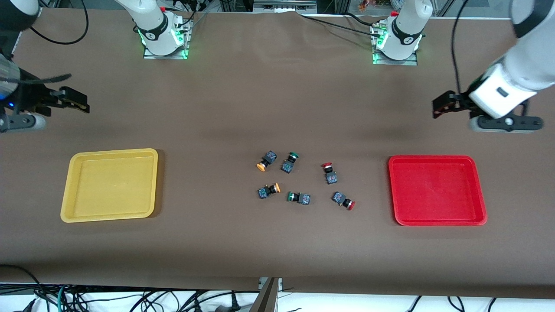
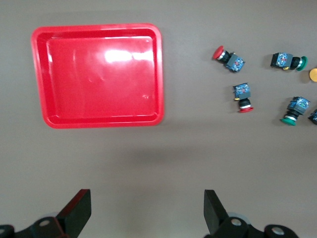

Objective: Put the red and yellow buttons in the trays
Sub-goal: 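Reach both grippers down to a yellow and a red button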

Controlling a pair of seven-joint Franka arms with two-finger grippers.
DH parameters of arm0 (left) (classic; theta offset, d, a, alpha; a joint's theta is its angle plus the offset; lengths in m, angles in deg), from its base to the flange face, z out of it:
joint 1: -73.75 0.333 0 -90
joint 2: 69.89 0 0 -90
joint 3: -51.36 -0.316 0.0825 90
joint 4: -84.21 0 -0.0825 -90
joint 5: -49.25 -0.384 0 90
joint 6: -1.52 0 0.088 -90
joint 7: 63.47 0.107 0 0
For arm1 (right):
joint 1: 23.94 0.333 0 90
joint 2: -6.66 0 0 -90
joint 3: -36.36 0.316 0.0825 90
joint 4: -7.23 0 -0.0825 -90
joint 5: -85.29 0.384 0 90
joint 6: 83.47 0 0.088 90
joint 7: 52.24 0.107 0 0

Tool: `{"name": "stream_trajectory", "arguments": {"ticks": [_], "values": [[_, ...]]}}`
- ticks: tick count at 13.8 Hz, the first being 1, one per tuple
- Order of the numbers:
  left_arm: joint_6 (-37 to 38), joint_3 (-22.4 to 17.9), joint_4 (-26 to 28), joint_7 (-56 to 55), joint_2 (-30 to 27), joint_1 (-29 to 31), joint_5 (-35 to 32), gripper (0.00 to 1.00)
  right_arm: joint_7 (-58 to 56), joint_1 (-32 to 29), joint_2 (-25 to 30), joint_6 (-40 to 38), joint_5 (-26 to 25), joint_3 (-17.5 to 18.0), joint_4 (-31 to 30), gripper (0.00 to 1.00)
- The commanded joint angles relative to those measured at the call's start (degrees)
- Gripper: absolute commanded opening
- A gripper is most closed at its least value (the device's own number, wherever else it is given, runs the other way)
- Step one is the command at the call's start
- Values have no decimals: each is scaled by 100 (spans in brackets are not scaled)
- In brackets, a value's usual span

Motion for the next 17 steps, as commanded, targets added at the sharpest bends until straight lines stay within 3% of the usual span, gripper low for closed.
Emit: {"name": "stream_trajectory", "arguments": {"ticks": [1,5,7,9,17], "values": [[-124,172,-60,-370,155,-19,101,100,-82,39,-305,311,12,42,67,100],[-458,769,-77,-1194,427,-19,118,100,-65,91,-946,794,21,60,85,100],[-774,1138,-121,-1853,655,-28,110,100,250,449,-1280,1259,13,69,85,100],[-1091,1455,-147,-2390,919,-98,40,100,1458,767,-1579,1717,30,69,85,100],[-1864,1509,-112,-2796,1657,-423,-267,100,6231,2401,-2871,3930,268,69,85,100]]}}
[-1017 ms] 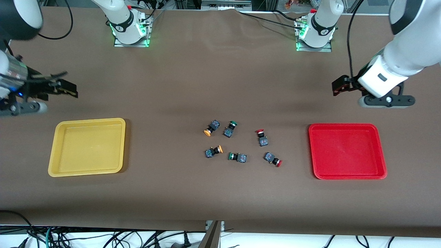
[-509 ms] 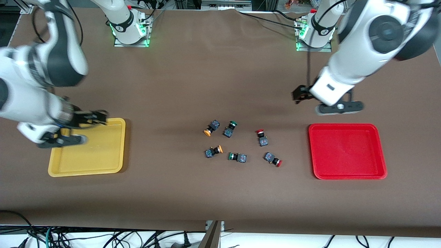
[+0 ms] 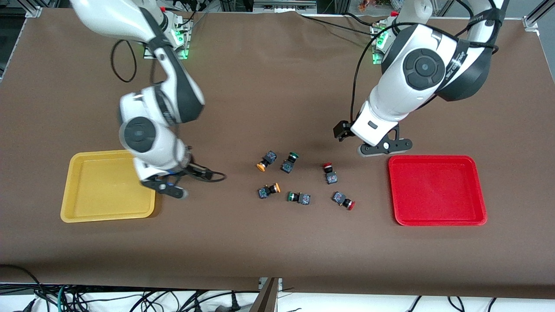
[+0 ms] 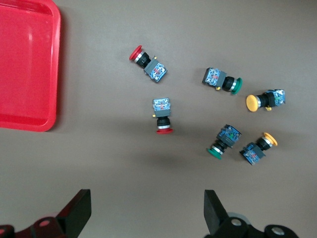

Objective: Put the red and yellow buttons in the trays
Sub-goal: 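Reach both grippers down to a yellow and a red button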

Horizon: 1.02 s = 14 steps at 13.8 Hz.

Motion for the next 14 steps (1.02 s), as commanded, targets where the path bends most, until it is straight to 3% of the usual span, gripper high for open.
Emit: {"name": "stream_trajectory", "arguments": {"ticks": [1,7,14], "values": [[-294,13,-117,-253,439,-135,-376,100,1368,451,-433,727,62,-60,99,100],[-1207,13,-47,-684,1213,-188,-694,100,2760,1172,-1120,1722,44,-60,99,100],[-2237,5,129,-1282,2040,-215,-1458,100,2945,1577,-1402,1820,62,-60,99,100]]}}
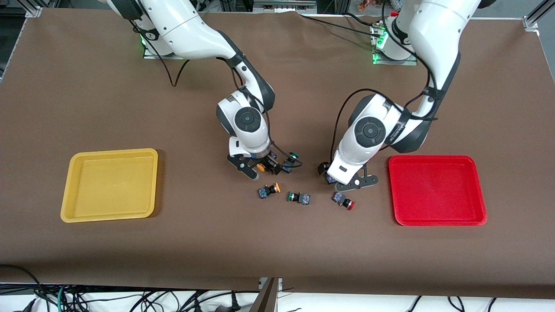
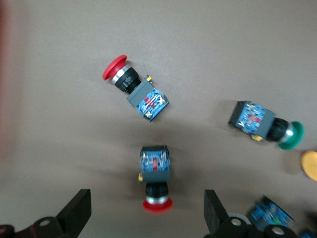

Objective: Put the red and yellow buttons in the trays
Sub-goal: 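Reach both grippers down to a yellow and a red button, then close both grippers on the yellow and red buttons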

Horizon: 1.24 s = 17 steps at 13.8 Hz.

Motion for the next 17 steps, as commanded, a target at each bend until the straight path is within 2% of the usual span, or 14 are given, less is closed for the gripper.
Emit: {"name": "stream_trajectory", "arguments": {"ticks": [1,3,4,7,8,10,11,12,13,15,17], "values": [[-280,3,73,-285,205,-30,-296,100,110,144,-59,28,61,-57,89,95],[-430,-14,91,-364,354,-30,-313,100,22,135,-41,28,62,-57,89,54],[-465,-15,91,-365,442,-39,-313,100,-39,135,-50,28,61,-66,80,39],[-623,-23,91,-592,662,-65,-603,100,-75,127,-59,28,61,-66,62,7],[-659,-23,91,-698,697,-92,-725,100,-162,92,-50,19,53,-66,62,0],[-668,-15,91,-786,698,-92,-762,100,-513,-66,11,-42,61,-83,62,0],[-668,-15,91,-786,698,-92,-762,82,-741,-249,64,-121,61,-75,62,0],[-668,-15,91,-795,698,-92,-753,60,-1100,-443,238,-400,61,-75,71,0],[-668,-6,91,-847,698,-92,-753,43,-1582,-671,353,-759,70,-92,88,0],[-650,-6,82,-953,680,-92,-753,20,-2645,-1215,704,-1428,79,-83,89,0],[-624,3,56,-953,663,-83,-753,6,-3751,-1778,951,-1991,88,-110,80,0]]}}
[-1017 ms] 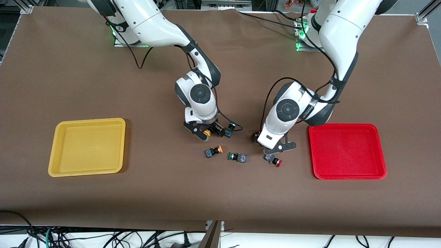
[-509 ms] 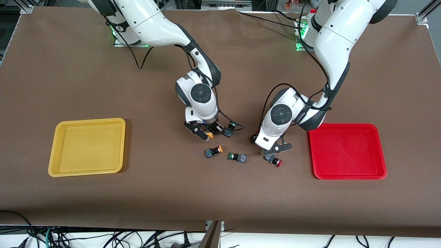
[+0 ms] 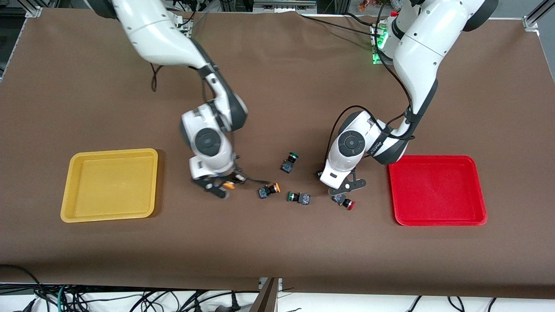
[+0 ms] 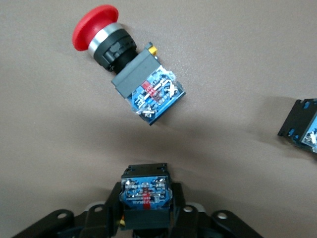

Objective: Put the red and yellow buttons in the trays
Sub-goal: 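Close both grippers on the yellow and red buttons, then carry the yellow and red buttons over their matching trays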

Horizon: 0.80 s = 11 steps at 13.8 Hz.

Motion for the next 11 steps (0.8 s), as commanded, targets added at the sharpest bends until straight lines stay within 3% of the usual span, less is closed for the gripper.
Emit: {"name": "stream_trajectory", "arguments": {"ticks": [1,7,11], "values": [[45,1,-56,-157,-92,-15,-159,0,-1614,-779,434,-718,73,65,-124,0],[975,124,-127,552,-1004,485,235,0,-4614,-2703,452,-984,64,4,-177,0],[1188,124,-118,1659,-1419,1116,438,0,-5416,-3321,233,-853,64,4,-256,0]]}}
